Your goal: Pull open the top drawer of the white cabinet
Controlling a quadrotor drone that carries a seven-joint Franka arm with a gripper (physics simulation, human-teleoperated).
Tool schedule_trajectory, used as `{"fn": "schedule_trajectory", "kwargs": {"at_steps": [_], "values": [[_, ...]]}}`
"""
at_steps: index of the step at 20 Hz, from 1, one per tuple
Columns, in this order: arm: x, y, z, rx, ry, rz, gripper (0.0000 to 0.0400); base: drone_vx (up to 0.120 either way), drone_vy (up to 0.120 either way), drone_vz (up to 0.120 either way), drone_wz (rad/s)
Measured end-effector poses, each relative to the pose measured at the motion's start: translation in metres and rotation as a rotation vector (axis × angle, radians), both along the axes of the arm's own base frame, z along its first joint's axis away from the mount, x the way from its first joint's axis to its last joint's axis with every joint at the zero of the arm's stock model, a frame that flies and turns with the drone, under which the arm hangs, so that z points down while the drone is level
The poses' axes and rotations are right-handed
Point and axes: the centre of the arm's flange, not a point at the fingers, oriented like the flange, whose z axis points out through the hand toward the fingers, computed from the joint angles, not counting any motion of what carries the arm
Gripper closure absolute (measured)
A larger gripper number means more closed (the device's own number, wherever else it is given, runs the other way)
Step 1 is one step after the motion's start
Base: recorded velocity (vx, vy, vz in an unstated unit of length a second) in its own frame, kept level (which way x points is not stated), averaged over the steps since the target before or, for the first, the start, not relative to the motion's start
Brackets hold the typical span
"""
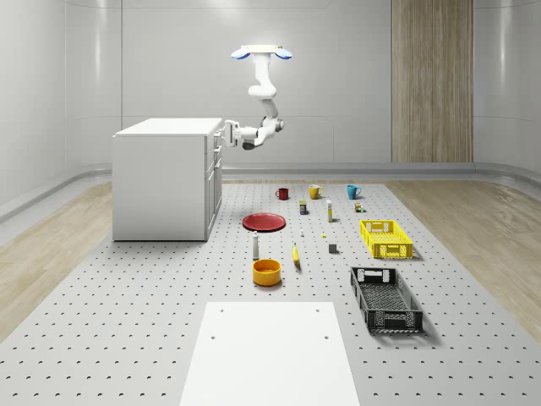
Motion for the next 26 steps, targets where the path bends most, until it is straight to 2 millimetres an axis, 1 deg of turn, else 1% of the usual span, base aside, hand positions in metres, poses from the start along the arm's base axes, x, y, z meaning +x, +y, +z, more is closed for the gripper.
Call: {"fn": "schedule_trajectory", "kwargs": {"at_steps": [6, 7, 8, 9, 10, 11, 12, 13, 14, 15, 16, 17, 19, 22, 26], "values": [[0.0, 0.0, 0.0, 0.0, 0.002, 0.0, 0.0289, 0.0, 0.0, 0.0, 0.0], [0.001, 0.0, -0.002, -0.001, -0.019, 0.001, 0.0267, 0.0, 0.0, 0.0, 0.0], [0.004, 0.0, -0.01, -0.015, -0.059, 0.006, 0.0182, 0.0, 0.0, 0.0, 0.0], [0.007, -0.003, -0.017, -0.053, -0.09, 0.016, 0.0079, 0.0, 0.0, 0.0, 0.0], [0.011, -0.018, -0.018, -0.128, -0.076, 0.063, 0.0, 0.0, 0.0, 0.0, 0.0], [0.015, -0.044, 0.0, -0.119, -0.068, 0.072, 0.0063, 0.0, 0.0, 0.0, 0.0], [0.016, -0.048, 0.003, -0.101, -0.059, 0.061, 0.0114, 0.0, 0.0, 0.0, 0.0], [0.019, -0.043, -0.008, -0.09, -0.082, 0.045, 0.0102, 0.0, 0.0, 0.0, 0.0], [0.015, -0.038, -0.005, -0.093, -0.047, 0.036, 0.0092, 0.0, 0.0, 0.0, 0.0], [0.01, -0.034, 0.002, -0.08, -0.029, 0.029, 0.0137, 0.0, 0.0, 0.0, 0.0], [0.008, -0.029, 0.002, -0.067, -0.024, 0.024, 0.0172, 0.0, 0.0, 0.0, 0.0], [0.007, -0.025, 0.002, -0.056, -0.02, 0.02, 0.0199, 0.0, 0.0, 0.0, 0.0], [0.005, -0.021, 0.002, -0.039, -0.014, 0.015, 0.0237, 0.0, 0.0, 0.0, 0.0], [0.002, -0.024, 0.001, -0.023, -0.009, 0.009, 0.0267, 0.0, 0.0, 0.0, 0.0], [0.001, -0.034, 0.001, -0.011, -0.005, 0.004, 0.0285, 0.0, 0.0, 0.0, 0.0]]}}
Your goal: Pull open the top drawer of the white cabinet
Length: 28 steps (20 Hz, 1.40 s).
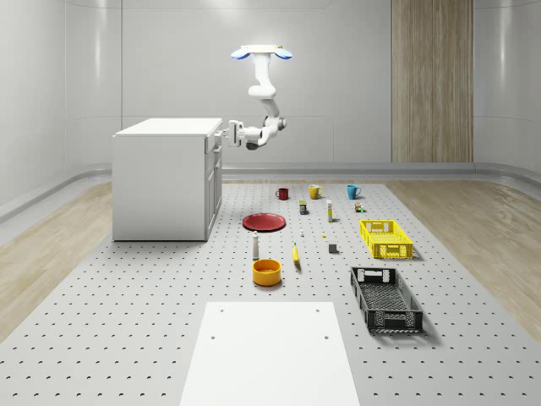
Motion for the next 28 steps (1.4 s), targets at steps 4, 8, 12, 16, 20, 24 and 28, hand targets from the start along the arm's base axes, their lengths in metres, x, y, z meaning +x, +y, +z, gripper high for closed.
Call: {"fn": "schedule_trajectory", "kwargs": {"at_steps": [4, 8, 12, 16, 20, 24, 28], "values": [[-0.001, -0.002, 0.0, 0.006, 0.002, -0.002, 0.0291, 0.0, 0.0, 0.0, 0.0], [-0.001, 0.004, 0.0, 0.008, 0.003, -0.003, 0.0263, 0.0, 0.0, 0.0, 0.0], [-0.001, 0.012, 0.0, 0.01, 0.003, -0.004, 0.0157, 0.0, 0.0, 0.0, 0.0], [-0.001, 0.021, 0.0, 0.01, 0.004, -0.004, 0.0118, 0.0, 0.0, 0.0, 0.0], [-0.001, 0.027, -0.001, 0.011, 0.004, -0.004, 0.0103, 0.0, 0.0, 0.0, 0.0], [-0.001, 0.031, -0.001, 0.011, 0.004, -0.004, 0.0114, 0.0, 0.0, 0.0, 0.0], [-0.001, 0.033, -0.001, 0.011, 0.004, -0.004, 0.0228, 0.0, 0.0, 0.0, 0.0]]}}
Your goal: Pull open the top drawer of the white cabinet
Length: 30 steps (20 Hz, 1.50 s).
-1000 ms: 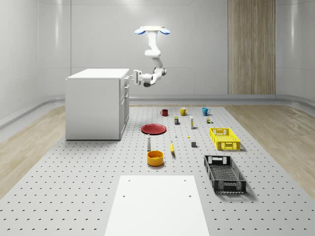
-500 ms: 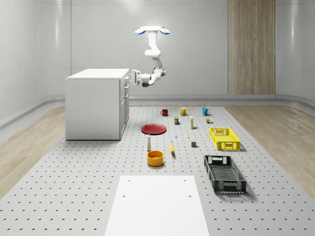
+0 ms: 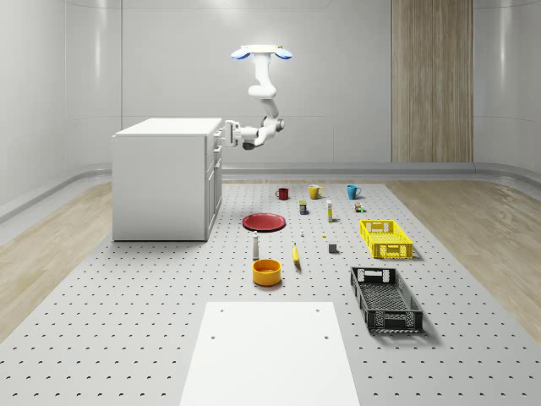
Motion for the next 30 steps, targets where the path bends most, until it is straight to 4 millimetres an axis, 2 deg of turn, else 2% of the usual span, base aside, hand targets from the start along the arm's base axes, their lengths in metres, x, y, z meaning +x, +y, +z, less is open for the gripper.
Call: {"fn": "schedule_trajectory", "kwargs": {"at_steps": [3, 8, 12, 23, 26, 28, 30], "values": [[0.0, 0.001, 0.0, 0.0, 0.0, 0.0, 0.0264, 0.0, 0.0, 0.0, 0.0], [0.0, 0.001, 0.0, 0.0, 0.002, 0.0, 0.0286, 0.0, 0.0, 0.0, 0.0], [0.0, -0.003, 0.0, -0.001, 0.003, 0.0, 0.0289, 0.0, 0.0, 0.0, 0.0], [0.0, -0.04, 0.0, 0.0, 0.001, 0.0, 0.0294, 0.0, 0.0, 0.0, 0.0], [0.0, -0.042, 0.0, 0.0, 0.0, 0.0, 0.0295, 0.0, 0.0, 0.0, 0.0], [0.0, -0.042, 0.0, 0.0, 0.0, 0.0, 0.0216, 0.0, 0.0, 0.0, 0.0], [0.0, -0.038, 0.0, 0.0, 0.0, 0.0, 0.0169, 0.0, 0.0, 0.0, 0.0]]}}
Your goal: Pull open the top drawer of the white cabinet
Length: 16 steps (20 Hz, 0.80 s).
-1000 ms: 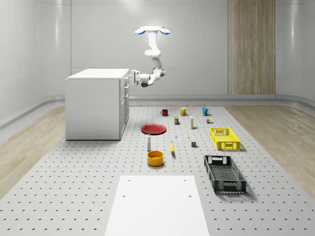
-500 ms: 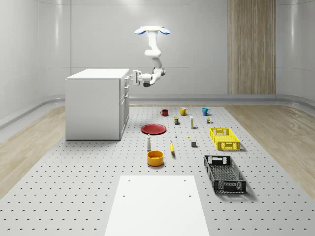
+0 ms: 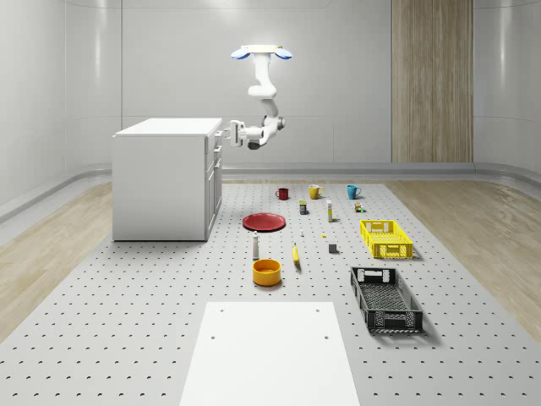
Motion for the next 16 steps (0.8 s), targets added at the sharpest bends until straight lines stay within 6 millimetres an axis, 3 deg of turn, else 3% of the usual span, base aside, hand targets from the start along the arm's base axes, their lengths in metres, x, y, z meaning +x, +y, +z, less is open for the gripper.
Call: {"fn": "schedule_trajectory", "kwargs": {"at_steps": [3, 8, 9, 12, 16], "values": [[0.0, 0.01, 0.0, 0.0, 0.0, 0.0, 0.013, 0.0, 0.0, 0.0, 0.0], [0.0, 0.03, 0.0, 0.0, 0.0, 0.0, 0.0105, 0.0, 0.0, 0.0, 0.0], [0.0, 0.033, 0.0, 0.0, 0.0, 0.0, 0.0118, 0.0, 0.0, 0.0, 0.0], [0.0, 0.04, 0.0, 0.0, 0.0, 0.0, 0.0212, 0.0, 0.0, 0.0, 0.0], [0.0, 0.043, 0.0, 0.0, 0.0, 0.0, 0.0264, 0.0, 0.0, 0.0, 0.0]]}}
